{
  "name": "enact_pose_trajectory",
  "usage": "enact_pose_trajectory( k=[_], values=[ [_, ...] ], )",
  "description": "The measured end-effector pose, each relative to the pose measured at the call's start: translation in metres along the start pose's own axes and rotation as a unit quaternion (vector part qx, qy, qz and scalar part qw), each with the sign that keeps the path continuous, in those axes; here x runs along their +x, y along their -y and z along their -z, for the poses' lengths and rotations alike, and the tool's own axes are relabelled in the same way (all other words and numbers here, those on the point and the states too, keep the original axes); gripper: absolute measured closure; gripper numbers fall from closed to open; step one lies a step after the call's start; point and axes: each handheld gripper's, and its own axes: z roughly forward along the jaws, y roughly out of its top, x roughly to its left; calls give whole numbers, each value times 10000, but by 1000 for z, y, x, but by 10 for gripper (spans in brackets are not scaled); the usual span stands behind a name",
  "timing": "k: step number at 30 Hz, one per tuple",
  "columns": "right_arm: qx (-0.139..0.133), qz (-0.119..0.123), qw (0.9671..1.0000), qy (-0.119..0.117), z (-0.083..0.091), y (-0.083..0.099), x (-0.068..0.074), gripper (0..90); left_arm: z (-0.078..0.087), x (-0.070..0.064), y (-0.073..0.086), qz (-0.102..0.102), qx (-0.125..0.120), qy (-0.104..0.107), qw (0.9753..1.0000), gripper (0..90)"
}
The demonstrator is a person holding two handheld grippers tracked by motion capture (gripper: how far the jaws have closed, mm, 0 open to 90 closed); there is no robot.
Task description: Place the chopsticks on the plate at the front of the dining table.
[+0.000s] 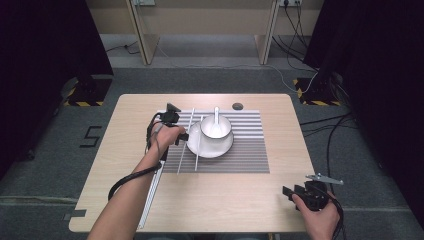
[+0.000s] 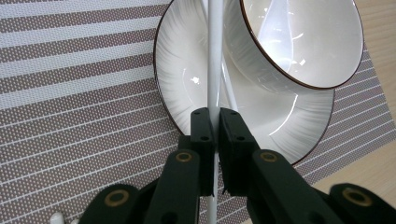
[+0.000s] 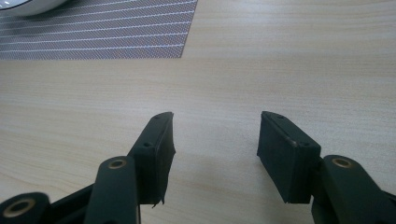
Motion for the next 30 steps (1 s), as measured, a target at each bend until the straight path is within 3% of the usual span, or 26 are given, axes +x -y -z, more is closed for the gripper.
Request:
enact_pose_trajectory(
  k=[30],
  values=[
    [17, 25, 10000, -7, -1, 0, 1, 459, -18, 3, 0, 252, -198, 146, 9994, 845]
  ],
)
